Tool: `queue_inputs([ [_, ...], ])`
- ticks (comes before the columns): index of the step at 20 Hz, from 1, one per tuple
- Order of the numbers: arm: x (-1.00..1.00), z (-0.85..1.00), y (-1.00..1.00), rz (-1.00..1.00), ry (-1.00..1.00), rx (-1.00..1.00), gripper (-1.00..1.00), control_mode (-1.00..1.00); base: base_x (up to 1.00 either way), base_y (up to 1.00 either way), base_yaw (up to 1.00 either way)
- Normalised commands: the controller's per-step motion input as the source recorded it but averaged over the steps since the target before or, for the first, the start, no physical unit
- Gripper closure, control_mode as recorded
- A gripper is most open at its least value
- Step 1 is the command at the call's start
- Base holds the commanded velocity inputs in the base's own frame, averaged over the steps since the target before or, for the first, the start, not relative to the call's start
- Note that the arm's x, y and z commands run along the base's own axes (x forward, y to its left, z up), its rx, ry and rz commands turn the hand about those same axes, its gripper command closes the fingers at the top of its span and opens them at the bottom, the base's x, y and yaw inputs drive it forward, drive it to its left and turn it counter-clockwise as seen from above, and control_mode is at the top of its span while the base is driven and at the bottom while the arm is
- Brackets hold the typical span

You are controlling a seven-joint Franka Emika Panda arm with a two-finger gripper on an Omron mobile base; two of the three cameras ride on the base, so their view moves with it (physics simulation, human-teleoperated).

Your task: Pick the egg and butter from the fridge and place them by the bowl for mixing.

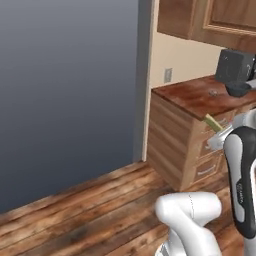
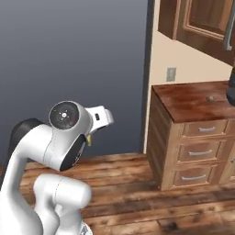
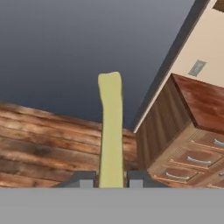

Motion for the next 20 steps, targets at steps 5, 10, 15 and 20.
queue_inputs([
  [5, 0.00, 0.00, 0.00, 0.00, 0.00, 0.00, 1.00, 1.00, 0.85, -0.80, 0.01],
  [10, 0.00, 0.00, 0.00, 0.00, 0.00, 0.00, 1.00, 1.00, 0.04, -1.00, -0.01],
  [15, 0.00, 0.00, 0.00, 0.00, 0.00, 0.00, 1.00, 1.00, 0.06, -1.00, -0.04],
  [20, 0.00, 0.00, 0.00, 0.00, 0.00, 0.00, 1.00, 1.00, 0.36, -1.00, -0.01],
])
